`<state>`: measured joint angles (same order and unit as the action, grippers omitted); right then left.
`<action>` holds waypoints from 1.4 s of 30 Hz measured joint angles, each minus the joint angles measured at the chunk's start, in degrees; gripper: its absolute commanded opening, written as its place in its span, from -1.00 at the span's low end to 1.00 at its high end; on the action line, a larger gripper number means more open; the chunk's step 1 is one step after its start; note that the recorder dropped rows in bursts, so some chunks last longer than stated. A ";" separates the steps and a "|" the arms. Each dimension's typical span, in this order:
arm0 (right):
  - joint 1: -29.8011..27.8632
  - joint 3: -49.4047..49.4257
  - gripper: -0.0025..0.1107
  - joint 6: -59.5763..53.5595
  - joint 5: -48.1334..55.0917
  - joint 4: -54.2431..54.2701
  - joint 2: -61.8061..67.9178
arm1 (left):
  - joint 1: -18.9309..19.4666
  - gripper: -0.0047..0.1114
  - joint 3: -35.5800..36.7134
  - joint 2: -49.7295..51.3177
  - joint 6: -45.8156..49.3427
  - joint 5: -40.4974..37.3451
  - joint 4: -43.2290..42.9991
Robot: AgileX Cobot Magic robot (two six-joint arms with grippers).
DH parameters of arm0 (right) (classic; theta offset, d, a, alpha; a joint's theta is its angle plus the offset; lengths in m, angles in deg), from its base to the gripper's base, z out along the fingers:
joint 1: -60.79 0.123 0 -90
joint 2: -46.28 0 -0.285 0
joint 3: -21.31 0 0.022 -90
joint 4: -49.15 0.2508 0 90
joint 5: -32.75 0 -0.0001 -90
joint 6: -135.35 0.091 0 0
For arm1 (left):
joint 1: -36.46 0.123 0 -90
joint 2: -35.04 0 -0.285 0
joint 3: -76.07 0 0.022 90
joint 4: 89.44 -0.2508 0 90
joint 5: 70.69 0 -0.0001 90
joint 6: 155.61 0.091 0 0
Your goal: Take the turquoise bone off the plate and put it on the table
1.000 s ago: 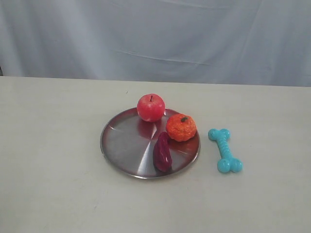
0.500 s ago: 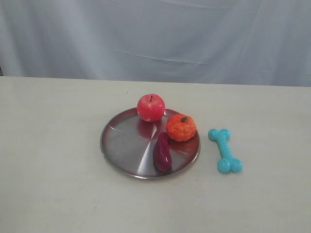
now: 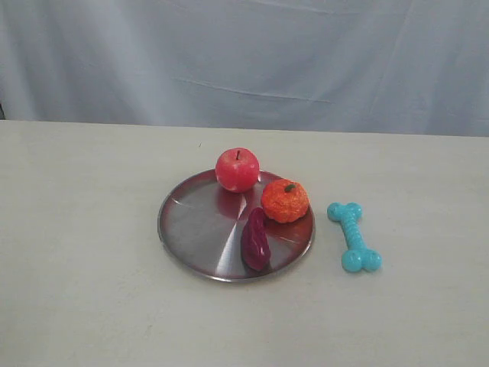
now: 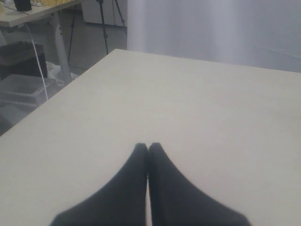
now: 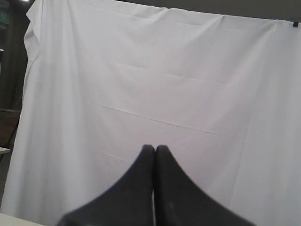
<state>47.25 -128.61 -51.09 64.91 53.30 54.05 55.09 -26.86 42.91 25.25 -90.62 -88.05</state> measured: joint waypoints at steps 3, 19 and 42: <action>0.00 6.99 -0.96 0.00 -5.76 -0.51 0.11 | 0.00 -0.92 0.00 0.00 0.00 0.00 0.00; -4.06 45.11 -0.96 4.75 -20.61 -1.06 0.31 | 0.00 -0.92 0.00 0.00 0.00 0.00 0.00; -4.06 47.00 -0.96 5.33 -12.05 -1.69 0.31 | 0.00 -0.92 0.00 0.00 0.00 0.00 0.00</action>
<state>43.19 -81.62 -45.76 52.86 51.61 54.36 55.09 -26.86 42.91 25.25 -90.62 -88.05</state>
